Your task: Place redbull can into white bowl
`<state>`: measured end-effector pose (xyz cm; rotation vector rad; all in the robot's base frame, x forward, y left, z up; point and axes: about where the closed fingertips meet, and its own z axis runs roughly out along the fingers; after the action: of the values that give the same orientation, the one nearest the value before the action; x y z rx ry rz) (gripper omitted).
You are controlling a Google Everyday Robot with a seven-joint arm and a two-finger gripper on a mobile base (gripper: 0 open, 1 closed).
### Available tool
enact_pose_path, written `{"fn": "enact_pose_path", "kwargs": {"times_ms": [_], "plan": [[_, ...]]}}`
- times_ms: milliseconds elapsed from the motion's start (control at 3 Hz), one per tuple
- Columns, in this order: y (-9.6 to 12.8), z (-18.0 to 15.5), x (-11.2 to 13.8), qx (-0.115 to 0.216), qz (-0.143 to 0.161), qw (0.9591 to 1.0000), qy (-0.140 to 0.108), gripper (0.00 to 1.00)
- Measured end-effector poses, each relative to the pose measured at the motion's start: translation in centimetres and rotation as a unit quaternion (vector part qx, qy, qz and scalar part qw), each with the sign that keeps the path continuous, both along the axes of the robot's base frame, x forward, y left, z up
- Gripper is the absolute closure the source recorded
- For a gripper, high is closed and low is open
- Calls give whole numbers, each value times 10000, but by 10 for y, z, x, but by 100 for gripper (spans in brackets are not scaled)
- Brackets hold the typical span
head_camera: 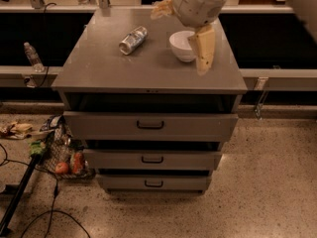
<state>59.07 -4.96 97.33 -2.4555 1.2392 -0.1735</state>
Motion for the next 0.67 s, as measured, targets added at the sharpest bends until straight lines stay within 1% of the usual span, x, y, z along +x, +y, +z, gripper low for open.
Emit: {"fn": "enact_pose_path", "kwargs": {"times_ms": [333,667], "plan": [[32,2,50,-108,678,9975,-188,0],[57,12,97,-115,890,9944,-560,0]]}}
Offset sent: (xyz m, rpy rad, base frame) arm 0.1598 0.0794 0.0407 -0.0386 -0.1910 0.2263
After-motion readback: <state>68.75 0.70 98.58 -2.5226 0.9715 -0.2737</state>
